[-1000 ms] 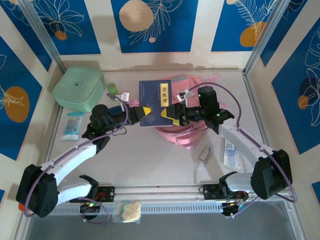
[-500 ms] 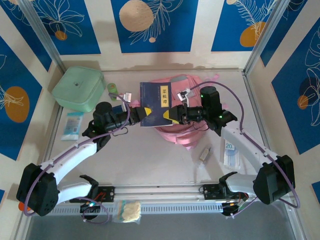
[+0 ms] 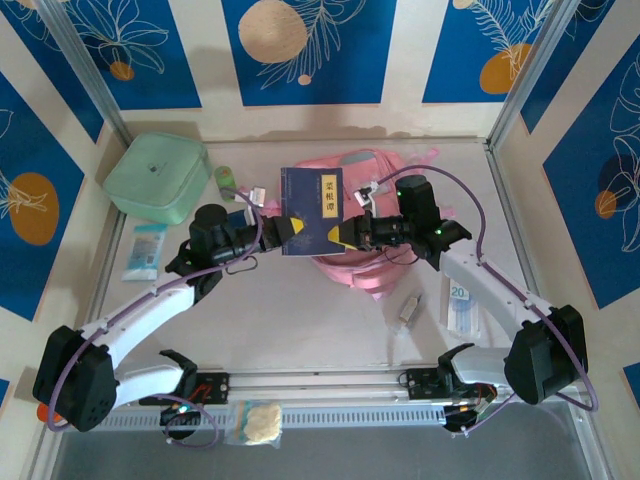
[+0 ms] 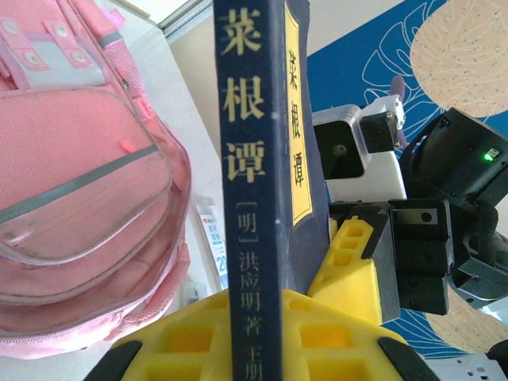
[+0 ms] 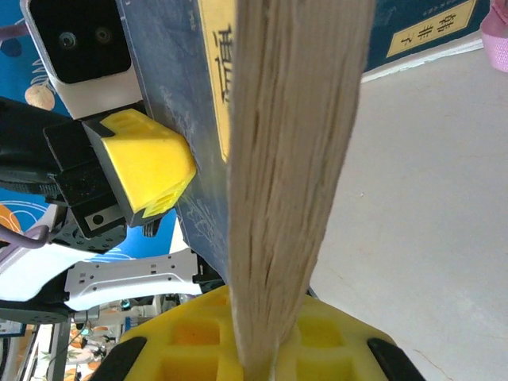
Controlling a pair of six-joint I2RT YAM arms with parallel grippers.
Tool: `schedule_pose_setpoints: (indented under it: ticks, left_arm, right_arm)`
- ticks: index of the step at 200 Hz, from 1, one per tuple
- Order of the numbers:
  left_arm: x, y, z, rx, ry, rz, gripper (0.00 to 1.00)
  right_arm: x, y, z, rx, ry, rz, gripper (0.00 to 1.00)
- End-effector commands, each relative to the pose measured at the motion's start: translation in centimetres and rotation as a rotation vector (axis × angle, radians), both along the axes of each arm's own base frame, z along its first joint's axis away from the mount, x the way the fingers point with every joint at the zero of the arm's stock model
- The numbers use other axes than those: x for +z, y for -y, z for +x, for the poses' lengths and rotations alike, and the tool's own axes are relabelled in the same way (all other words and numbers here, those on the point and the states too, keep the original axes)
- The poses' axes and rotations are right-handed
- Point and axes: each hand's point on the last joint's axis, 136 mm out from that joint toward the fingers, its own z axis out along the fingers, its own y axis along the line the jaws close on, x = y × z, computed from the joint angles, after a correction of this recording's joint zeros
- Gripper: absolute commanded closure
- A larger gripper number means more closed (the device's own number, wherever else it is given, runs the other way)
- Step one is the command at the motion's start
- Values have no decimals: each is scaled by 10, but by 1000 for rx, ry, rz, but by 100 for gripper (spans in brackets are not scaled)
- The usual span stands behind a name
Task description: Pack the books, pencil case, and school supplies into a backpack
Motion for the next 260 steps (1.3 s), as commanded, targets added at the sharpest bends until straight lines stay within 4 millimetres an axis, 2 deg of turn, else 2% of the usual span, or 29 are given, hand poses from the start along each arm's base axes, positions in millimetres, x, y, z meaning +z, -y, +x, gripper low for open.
schedule_pose_setpoints:
  ticks: [1, 12, 26, 59, 77, 88, 111, 155, 199, 224, 260]
  left_arm:
    - [21, 3, -2, -18, 85, 9, 77]
    - [19, 0, 0, -2, 89, 38, 63]
    - [9, -2, 0, 3, 82, 91, 55]
    - [-13, -15, 5, 43, 95, 278, 43]
    - [-29, -24, 10, 71, 104, 425, 41]
    - [-37, -22, 12, 57, 132, 508, 40]
    - [-50, -3, 13, -28, 214, 619, 38]
    - [-77, 53, 15, -218, 398, 842, 36]
    - [-104, 105, 24, -383, 483, 912, 34]
    - [-124, 121, 32, -449, 539, 985, 33]
    - [-145, 133, 45, -489, 541, 1039, 32]
  right_arm:
    - [10, 11, 3, -32, 53, -27, 100]
    - [10, 17, 3, -46, 50, -39, 100]
    - [9, 25, 5, -72, 48, -61, 100]
    - [-2, 53, 8, -162, 3, -117, 100]
    - [-11, 72, 9, -223, -35, -147, 100]
    - [-15, 82, 8, -252, -46, -158, 100]
    - [-29, 106, 7, -344, -85, -196, 100]
    - [-49, 147, 4, -493, -157, -225, 100]
    - [-62, 175, 3, -606, -205, -248, 100]
    - [-65, 183, 4, -640, -217, -246, 100]
    - [-68, 189, 4, -660, -231, -243, 100]
